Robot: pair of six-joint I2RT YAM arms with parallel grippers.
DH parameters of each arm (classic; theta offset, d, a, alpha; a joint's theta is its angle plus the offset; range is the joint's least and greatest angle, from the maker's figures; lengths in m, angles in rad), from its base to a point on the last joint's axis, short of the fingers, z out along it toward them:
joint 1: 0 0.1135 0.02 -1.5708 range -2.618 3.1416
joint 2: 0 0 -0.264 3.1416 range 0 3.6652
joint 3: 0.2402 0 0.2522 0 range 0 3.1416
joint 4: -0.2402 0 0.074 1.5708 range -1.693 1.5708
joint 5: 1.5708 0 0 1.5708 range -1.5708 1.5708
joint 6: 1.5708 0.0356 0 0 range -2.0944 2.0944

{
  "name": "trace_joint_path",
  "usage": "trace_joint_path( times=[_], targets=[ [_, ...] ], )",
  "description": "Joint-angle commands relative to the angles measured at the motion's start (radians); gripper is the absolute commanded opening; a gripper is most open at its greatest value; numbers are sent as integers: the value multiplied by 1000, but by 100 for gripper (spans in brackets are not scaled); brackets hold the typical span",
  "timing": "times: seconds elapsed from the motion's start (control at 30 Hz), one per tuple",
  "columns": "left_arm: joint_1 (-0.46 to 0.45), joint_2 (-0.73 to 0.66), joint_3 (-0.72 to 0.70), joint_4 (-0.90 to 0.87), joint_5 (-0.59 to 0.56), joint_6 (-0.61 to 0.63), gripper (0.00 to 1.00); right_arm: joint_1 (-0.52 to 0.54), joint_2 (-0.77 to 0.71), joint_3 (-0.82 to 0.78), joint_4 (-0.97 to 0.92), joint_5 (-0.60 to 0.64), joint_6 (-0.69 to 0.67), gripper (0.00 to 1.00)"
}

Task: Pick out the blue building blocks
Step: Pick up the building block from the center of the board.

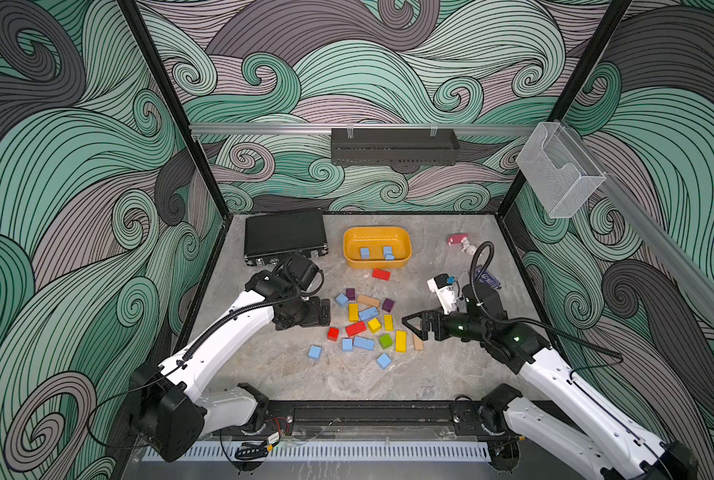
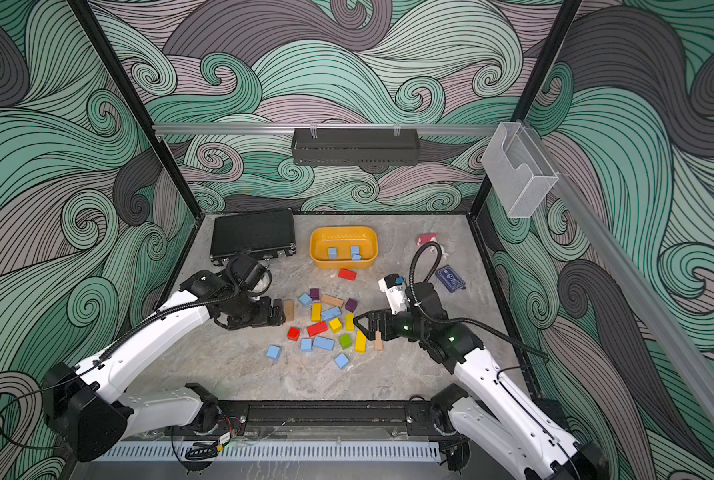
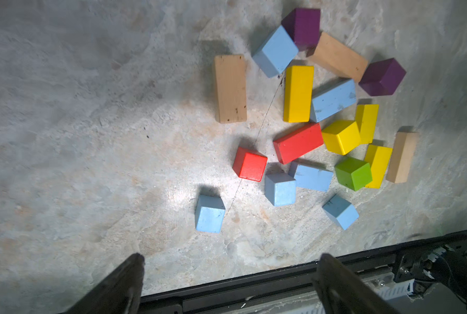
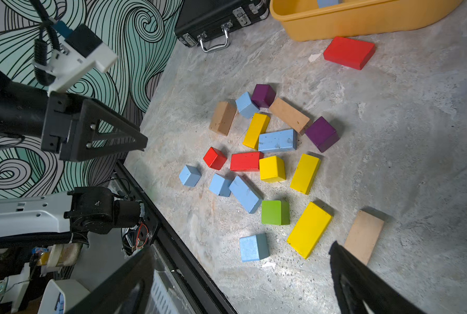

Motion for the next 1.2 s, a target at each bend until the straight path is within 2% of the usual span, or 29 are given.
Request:
trace_joint_path(
  times=[0.0, 0.43, 0.73, 1.17],
  targets=[
    [-18, -18, -42, -24, 26, -71, 98, 7, -7, -4, 57, 32, 17, 100],
    [-55, 28, -222, 110, 59, -119, 93, 7, 83, 0, 87, 7, 9, 100],
    [-66, 100, -249, 169, 14, -92, 89, 6, 105, -3, 98, 17, 11, 100],
    [-68, 220, -241, 216, -15, -37, 69, 7, 128, 4, 104, 30, 7, 100]
  ],
)
